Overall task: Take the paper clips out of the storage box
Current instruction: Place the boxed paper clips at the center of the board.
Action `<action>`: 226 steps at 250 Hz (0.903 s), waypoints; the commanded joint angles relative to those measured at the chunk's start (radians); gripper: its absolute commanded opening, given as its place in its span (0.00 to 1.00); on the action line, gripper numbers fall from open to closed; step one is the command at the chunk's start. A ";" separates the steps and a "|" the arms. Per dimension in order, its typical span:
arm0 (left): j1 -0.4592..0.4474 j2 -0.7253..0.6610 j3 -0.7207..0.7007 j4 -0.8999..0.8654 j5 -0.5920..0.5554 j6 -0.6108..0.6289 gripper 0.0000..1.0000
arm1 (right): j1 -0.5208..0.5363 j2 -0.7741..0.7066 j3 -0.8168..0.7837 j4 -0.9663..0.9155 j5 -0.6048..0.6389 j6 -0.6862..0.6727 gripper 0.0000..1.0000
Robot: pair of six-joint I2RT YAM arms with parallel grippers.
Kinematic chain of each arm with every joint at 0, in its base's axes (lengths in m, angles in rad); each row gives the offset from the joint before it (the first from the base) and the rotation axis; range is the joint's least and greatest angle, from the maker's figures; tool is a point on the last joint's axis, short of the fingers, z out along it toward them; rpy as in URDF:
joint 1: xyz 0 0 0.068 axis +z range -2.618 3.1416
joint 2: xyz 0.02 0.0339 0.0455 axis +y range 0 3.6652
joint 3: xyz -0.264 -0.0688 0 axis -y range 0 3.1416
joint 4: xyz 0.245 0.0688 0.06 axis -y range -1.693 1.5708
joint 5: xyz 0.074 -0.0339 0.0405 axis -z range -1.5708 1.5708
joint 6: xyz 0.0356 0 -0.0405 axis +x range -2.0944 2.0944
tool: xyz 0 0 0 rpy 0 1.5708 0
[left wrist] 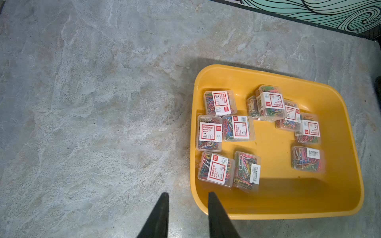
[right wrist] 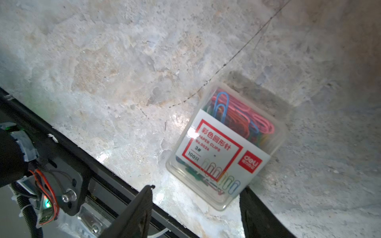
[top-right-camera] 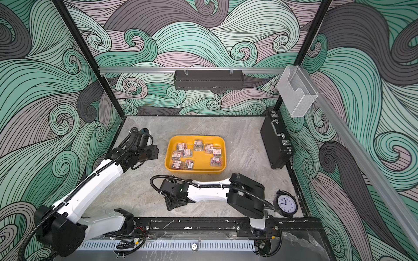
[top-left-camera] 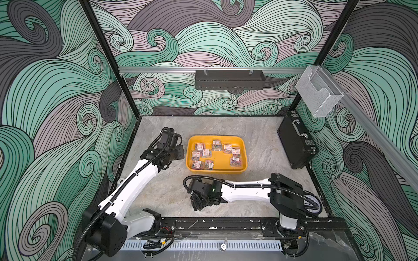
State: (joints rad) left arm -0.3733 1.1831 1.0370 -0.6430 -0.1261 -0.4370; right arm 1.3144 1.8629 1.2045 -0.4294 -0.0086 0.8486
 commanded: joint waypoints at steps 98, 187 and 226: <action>0.007 0.003 0.023 -0.037 -0.003 0.005 0.32 | -0.084 -0.036 0.029 -0.041 0.081 -0.115 0.66; 0.007 0.004 0.029 -0.046 -0.015 0.006 0.32 | -0.115 0.042 0.131 -0.040 0.107 -0.194 0.43; 0.007 0.000 0.028 -0.049 -0.021 0.006 0.32 | -0.119 0.079 0.156 -0.034 0.097 -0.210 0.35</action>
State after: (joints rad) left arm -0.3733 1.1831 1.0370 -0.6449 -0.1276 -0.4370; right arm 1.2022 1.8996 1.3407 -0.4454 0.0723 0.6640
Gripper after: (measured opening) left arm 0.320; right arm 0.382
